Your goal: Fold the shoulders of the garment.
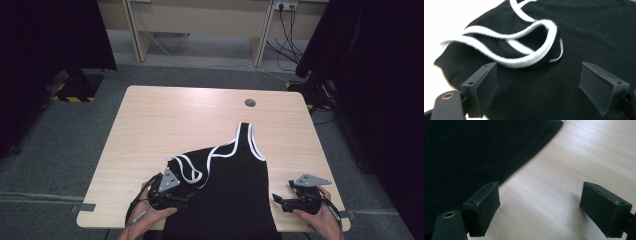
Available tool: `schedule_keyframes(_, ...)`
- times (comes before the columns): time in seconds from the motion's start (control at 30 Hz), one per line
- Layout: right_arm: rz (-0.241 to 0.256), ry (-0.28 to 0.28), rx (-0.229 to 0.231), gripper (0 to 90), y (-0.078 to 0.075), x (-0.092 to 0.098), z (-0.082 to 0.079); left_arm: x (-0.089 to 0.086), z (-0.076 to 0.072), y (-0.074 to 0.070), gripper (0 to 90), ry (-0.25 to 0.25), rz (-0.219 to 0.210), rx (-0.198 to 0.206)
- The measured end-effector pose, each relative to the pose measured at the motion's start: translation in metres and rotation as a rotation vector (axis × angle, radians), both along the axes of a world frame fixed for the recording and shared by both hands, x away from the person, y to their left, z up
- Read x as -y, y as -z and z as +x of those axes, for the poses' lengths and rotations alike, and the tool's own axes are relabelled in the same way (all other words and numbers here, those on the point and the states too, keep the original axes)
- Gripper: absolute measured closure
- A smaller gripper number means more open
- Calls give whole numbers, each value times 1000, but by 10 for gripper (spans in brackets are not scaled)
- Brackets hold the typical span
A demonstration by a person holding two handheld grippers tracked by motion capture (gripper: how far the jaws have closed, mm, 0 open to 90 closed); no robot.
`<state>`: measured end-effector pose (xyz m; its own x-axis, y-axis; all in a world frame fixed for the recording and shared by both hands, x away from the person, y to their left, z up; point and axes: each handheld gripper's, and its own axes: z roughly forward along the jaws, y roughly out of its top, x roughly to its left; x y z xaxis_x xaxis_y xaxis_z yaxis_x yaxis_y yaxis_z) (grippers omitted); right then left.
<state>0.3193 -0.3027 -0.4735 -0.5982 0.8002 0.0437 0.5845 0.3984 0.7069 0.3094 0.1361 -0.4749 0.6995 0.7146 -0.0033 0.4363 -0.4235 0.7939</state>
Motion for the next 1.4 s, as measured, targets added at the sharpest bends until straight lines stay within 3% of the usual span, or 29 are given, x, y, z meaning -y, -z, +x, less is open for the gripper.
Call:
schedule_keyframes(0.23,10,-11,9,166,-5,-10,15,-2,0,7,94,-12,68,-40)
schedule_keyframes(0.53,16,-2,25,165,-15,-18,46,-2,3,10,11,-18,65,-75)
schedule_keyframes(0.8,13,6,23,170,-19,-35,88,-1,5,10,9,-13,65,-75)
schedule_keyframes(1.4,9,33,12,190,-15,-59,144,1,13,10,6,6,68,-76)
